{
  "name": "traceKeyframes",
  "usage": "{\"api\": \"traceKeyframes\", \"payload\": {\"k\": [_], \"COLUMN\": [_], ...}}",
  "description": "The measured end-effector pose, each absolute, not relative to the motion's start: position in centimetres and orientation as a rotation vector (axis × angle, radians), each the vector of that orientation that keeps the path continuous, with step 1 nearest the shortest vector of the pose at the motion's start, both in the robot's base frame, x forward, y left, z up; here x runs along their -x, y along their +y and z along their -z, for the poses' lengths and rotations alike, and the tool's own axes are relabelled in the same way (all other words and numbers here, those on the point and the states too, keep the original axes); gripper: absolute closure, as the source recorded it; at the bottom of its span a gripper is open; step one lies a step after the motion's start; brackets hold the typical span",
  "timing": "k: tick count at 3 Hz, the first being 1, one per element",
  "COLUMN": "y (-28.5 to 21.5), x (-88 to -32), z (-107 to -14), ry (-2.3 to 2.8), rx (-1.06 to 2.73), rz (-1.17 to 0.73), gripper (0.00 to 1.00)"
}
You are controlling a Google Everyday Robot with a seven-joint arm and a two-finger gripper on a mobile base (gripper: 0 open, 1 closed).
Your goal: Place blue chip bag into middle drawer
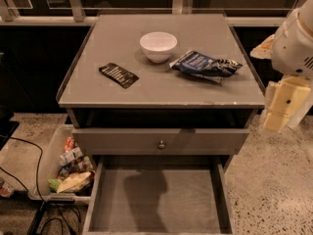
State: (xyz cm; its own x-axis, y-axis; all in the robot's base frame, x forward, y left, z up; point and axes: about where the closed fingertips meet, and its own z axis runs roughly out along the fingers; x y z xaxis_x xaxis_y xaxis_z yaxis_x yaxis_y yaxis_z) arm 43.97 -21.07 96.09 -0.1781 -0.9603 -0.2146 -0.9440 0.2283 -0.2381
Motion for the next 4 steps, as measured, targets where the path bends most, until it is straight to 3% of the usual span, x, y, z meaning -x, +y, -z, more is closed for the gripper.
{"api": "traceKeyframes", "payload": {"k": [2, 4], "y": [-20.6, -20.8], "x": [-49.4, -50.6], "z": [-93.4, -92.8], "ry": [2.004, 1.991], "rx": [1.737, 1.735], "rz": [0.027, 0.065], "gripper": [0.00, 0.00]}}
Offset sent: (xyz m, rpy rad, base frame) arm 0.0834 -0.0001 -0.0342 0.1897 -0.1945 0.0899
